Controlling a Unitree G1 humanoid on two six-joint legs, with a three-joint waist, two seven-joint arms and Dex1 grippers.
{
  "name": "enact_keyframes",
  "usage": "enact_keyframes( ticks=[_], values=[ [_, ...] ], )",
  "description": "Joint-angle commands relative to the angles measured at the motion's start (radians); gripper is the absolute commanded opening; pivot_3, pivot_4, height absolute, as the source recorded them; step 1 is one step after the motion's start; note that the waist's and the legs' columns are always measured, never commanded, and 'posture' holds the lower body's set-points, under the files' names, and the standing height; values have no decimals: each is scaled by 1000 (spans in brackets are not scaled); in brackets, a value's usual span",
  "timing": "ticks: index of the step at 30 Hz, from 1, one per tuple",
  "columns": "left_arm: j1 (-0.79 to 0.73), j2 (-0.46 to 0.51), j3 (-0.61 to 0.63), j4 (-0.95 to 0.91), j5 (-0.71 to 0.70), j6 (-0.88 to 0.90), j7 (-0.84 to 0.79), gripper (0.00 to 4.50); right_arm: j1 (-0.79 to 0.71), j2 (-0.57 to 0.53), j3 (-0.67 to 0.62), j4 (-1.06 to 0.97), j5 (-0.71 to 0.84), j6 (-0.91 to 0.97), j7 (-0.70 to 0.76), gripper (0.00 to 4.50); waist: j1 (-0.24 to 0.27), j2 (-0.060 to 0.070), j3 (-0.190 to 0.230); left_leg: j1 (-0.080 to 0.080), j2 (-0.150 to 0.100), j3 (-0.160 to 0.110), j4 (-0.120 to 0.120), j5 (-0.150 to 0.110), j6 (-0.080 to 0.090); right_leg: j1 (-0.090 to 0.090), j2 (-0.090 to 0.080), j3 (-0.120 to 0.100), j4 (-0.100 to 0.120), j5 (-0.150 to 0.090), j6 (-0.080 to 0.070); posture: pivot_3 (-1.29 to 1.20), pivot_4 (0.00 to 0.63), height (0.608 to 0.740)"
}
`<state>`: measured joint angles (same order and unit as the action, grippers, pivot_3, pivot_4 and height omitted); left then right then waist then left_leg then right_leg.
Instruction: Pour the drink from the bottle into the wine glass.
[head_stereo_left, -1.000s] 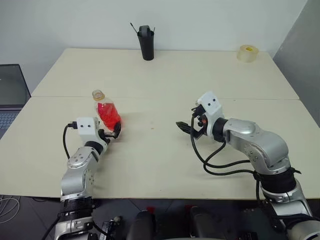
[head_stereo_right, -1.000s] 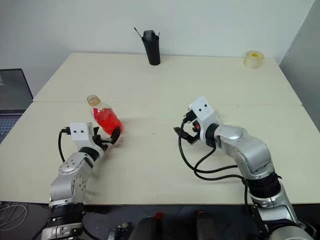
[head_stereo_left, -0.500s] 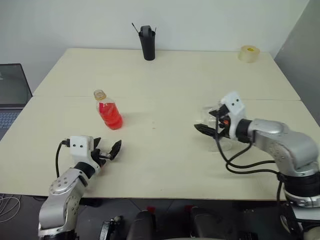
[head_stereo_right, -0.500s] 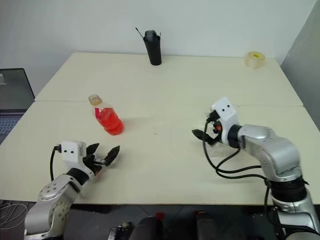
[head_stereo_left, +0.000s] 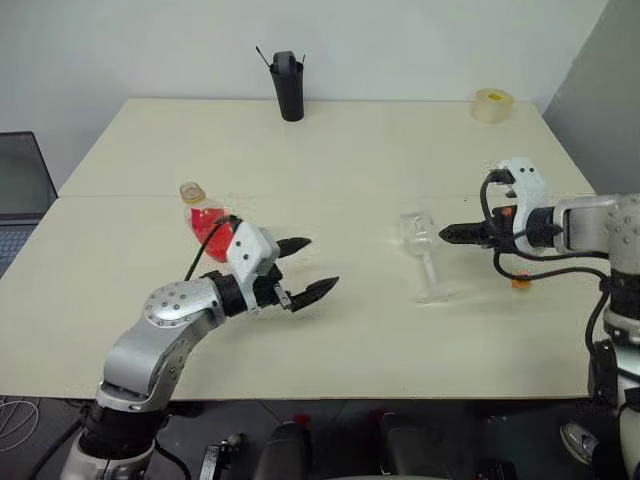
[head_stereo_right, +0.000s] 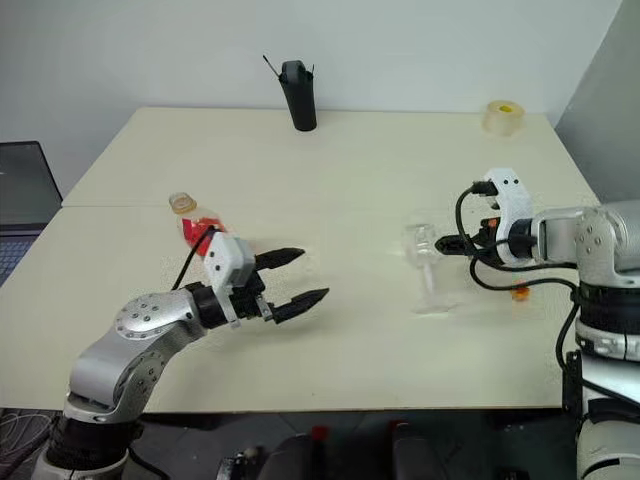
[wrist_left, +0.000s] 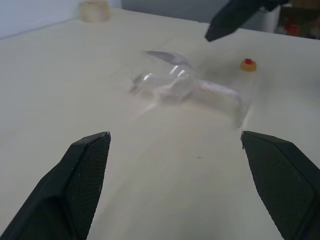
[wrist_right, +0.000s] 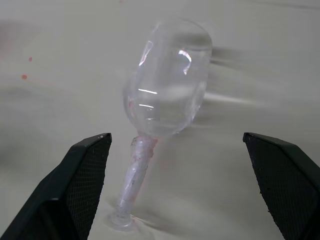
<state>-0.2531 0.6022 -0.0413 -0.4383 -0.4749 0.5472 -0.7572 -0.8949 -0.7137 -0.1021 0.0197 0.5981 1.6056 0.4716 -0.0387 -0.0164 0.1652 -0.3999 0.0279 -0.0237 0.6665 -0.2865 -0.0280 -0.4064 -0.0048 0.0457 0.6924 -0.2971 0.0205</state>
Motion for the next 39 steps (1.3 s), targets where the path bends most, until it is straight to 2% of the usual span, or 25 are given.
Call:
enact_keyframes(
  ticks=[1, 8, 17, 29, 35, 38, 39],
  values=[
    [-3, 43, -7, -14, 17, -12, -39, 4491, -72, -53, 91, 57, 48, 9, 37, 4500, 0, 0, 0, 0, 0, 0, 0, 0, 0, 0, 0, 0, 0, 0, 0, 0, 150, 740],
    [19, 19, -19, -10, 35, -31, -24, 4491, -139, -81, 291, 110, 111, 9, 43, 4500, 6, 0, 0, 0, 1, -1, 0, 0, 0, 0, -1, -1, -2, 0, 0, 0, 150, 740],
    [34, -39, -51, -34, 56, -33, 25, 4491, -214, -97, 436, 255, 200, 9, 10, 4500, 9, 0, 0, -1, 0, -1, 0, 0, 0, 0, -2, -1, -2, 0, 0, 0, 150, 740],
    [48, -79, -72, -75, 72, -27, 73, 4491, -303, -26, 551, 468, 237, 9, -96, 4500, 9, 0, 0, -1, 0, -1, 0, 0, 0, 0, -2, -1, -2, 0, 0, 0, 150, 740],
    [54, -109, -88, -82, 86, -33, 108, 4491, -335, 50, 529, 553, 193, 9, -155, 4500, 6, 0, 0, -1, 1, -1, 0, 0, 0, 0, -2, -1, -2, 0, 0, 0, 150, 740],
    [56, -124, -91, -88, 90, -30, 124, 4500, -331, 89, 476, 574, 126, 9, -199, 3924, 7, 0, 0, -1, 1, -1, -1, 0, 0, 0, -1, -1, -2, 0, 0, 0, 150, 740],
    [60, -124, -91, -90, 91, -31, 125, 4500, -330, 99, 467, 578, 110, 9, -203, 3558, 8, 0, 0, -1, 1, -1, -1, 0, 0, 0, -1, -1, -2, 0, 0, 0, 150, 740]
  ],
)
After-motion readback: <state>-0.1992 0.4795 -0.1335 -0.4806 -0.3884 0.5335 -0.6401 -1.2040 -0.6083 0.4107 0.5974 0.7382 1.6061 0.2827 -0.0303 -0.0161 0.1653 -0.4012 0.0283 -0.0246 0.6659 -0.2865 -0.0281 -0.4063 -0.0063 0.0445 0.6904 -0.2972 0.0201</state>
